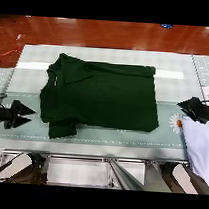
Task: Fold the shirts.
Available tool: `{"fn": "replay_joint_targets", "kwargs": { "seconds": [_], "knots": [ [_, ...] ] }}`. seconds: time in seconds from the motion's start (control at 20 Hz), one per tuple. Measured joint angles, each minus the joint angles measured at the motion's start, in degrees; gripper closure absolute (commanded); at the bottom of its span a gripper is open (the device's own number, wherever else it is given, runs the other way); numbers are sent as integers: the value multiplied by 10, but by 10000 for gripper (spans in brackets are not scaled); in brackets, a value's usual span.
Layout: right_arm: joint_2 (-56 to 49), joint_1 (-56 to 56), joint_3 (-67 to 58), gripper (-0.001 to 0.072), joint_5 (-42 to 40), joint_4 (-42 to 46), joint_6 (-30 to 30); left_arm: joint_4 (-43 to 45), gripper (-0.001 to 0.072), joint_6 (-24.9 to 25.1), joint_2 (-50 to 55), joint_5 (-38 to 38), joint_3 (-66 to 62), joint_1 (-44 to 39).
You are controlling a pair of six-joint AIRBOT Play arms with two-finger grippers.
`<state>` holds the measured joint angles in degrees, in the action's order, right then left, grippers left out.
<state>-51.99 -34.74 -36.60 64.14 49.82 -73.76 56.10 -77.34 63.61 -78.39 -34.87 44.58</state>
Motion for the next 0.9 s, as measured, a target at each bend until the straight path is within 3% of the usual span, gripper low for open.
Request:
{"fn": "replay_joint_targets", "kwargs": {
  "seconds": [0.65,0.7,0.75,0.8,0.9],
  "knots": [
    [29,-2,35,305,18,-31,10,-107,217,111,31,106,101,-24],
    [29,-2,35,305,19,-31,9,-122,321,122,40,111,102,-34],
    [29,-3,35,304,21,-31,9,-132,559,132,51,122,102,-45],
    [29,-5,35,304,24,-30,9,-137,685,140,60,135,102,-55],
    [29,-15,35,304,31,-14,3,-151,684,153,73,142,98,-71]
  ]
}}
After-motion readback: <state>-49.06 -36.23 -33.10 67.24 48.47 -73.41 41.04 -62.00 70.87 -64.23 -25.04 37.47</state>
